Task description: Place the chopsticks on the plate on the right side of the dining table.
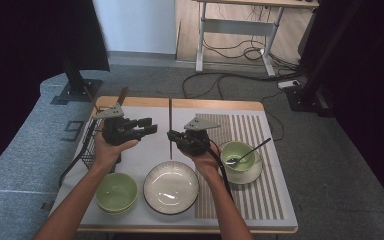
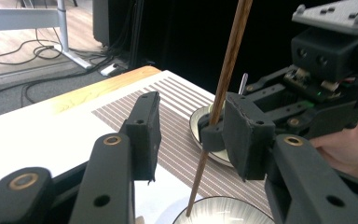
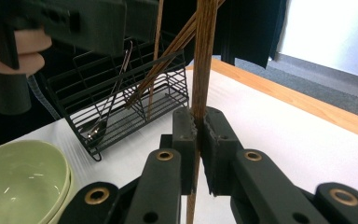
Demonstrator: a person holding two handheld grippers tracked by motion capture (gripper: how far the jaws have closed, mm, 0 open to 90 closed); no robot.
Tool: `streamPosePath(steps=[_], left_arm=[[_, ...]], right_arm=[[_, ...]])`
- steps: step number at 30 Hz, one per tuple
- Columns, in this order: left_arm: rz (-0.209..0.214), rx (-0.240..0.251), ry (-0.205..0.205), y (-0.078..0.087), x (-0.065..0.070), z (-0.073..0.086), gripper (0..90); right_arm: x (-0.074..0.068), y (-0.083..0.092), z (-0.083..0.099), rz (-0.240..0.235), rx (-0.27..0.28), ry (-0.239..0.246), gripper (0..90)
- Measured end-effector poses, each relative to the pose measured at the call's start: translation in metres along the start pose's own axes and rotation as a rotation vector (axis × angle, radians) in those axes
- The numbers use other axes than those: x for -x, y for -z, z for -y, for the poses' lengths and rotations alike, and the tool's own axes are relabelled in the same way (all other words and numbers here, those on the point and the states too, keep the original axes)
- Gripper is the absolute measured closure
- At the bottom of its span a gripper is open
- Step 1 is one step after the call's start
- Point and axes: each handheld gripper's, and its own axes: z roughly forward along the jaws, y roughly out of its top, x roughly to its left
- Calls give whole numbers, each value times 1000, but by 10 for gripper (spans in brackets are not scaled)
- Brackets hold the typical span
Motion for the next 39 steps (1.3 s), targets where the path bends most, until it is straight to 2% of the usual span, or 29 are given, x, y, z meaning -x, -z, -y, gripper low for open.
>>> streamPosePath(steps=[9, 19, 39], left_arm=[[2, -24, -3, -7, -1, 5, 556], [-3, -58, -15, -15, 0, 13, 557], [-1, -115, -33, -31, 4, 24, 557]], right_arm=[[4, 8, -4, 13, 27, -4, 844], [0, 13, -13, 7, 59, 2, 844], [1, 17, -19, 7, 87, -6, 843]])
